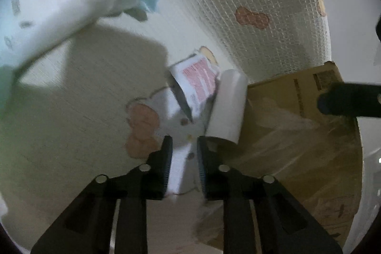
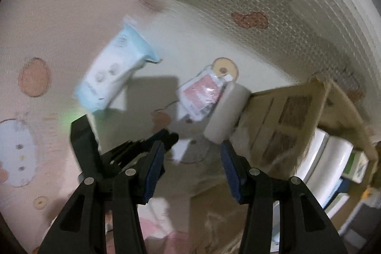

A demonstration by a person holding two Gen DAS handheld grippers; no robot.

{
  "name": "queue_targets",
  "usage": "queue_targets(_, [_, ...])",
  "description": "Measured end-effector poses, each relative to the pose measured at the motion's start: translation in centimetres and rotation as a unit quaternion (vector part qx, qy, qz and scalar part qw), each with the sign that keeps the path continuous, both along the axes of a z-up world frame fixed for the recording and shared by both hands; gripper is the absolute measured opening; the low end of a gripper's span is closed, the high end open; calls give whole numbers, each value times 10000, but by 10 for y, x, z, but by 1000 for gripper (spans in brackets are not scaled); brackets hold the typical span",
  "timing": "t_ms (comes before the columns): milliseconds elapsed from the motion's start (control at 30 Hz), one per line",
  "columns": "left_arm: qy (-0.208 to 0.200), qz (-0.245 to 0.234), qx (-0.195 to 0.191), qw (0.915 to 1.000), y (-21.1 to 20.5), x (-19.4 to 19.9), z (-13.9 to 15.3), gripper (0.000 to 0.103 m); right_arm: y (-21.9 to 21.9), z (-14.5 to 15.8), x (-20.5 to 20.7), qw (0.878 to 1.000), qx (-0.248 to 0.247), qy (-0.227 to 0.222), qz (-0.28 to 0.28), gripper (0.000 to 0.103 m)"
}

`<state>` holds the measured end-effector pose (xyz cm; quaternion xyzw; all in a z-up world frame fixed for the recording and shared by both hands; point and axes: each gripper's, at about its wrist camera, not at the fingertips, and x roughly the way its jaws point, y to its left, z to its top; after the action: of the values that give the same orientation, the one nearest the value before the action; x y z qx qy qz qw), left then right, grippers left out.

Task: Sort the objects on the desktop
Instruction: 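Withdraw the right gripper from the box back toward the mat, then lower the right gripper over a white roll beside the pink packet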

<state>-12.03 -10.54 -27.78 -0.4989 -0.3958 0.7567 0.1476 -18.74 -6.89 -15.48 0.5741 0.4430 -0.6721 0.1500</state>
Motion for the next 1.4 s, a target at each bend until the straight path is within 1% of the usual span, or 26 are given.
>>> queue_targets(33, [-11,32,112,9999,1,0,-2,30,-4,-2,-2,10000,66,56,-13,46])
queue_targets(133, [-178,198,545,9982,3,0,-12,35,-12,-10,-10,9999,123,46,-88,46])
queue_targets(167, [-237,268,755,9965,2,0,-16,35,-13,-12,-14,9997,143,75,-197,46])
queue_targets(200, [-275,361,1073,9932,2,1,-21,37,-15,-15,-18,9995,176,78,-265,46])
queue_targets(300, [-390,592,1522,9858,2,1,-31,39,-20,-25,-30,9979,373,245,-461,46])
queue_targets(400, [-367,730,1662,9827,4,0,-34,39,-23,-37,-42,9954,643,311,-640,46])
queue_targets(500, [-505,763,1861,9783,6,-2,-36,39,-24,-47,-53,9918,858,316,-888,46])
queue_targets(567, [-662,820,2114,9717,8,1,-37,40,-26,-53,-60,9893,1029,422,-944,46])
queue_targets(633, [-778,884,2317,9656,8,6,-38,40,-29,-61,-69,9864,1255,516,-925,46])
queue_targets(667, [-845,919,2381,9632,9,8,-39,40,-31,-63,-73,9849,1300,552,-999,46])
queue_targets(700, [-944,959,2389,9617,11,11,-39,40,-33,-66,-77,9844,1344,533,-1001,46])
queue_targets(767, [-1048,999,2286,9627,15,15,-40,40,-39,-73,-82,9827,1477,559,-969,46])
queue_targets(833, [-1037,998,2122,9666,18,17,-38,38,-46,-80,-85,9822,1594,592,-802,46])
queue_targets(900, [-1036,992,1967,9699,20,17,-34,38,-50,-86,-88,9811,1676,606,-753,46])
queue_targets(1033, [-1080,919,1532,9780,27,13,-24,29,-52,-91,-96,9777,1843,708,-710,46])
queue_targets(1200, [-954,769,1080,9866,37,4,-9,28,-46,-95,-110,9721,2066,822,-746,46])
queue_targets(1333, [-836,603,849,9910,45,-2,-2,28,-46,-97,-120,9719,2062,749,-853,46])
queue_targets(1400, [-804,602,801,9917,46,-1,1,28,-46,-98,-122,9705,2139,727,-842,46])
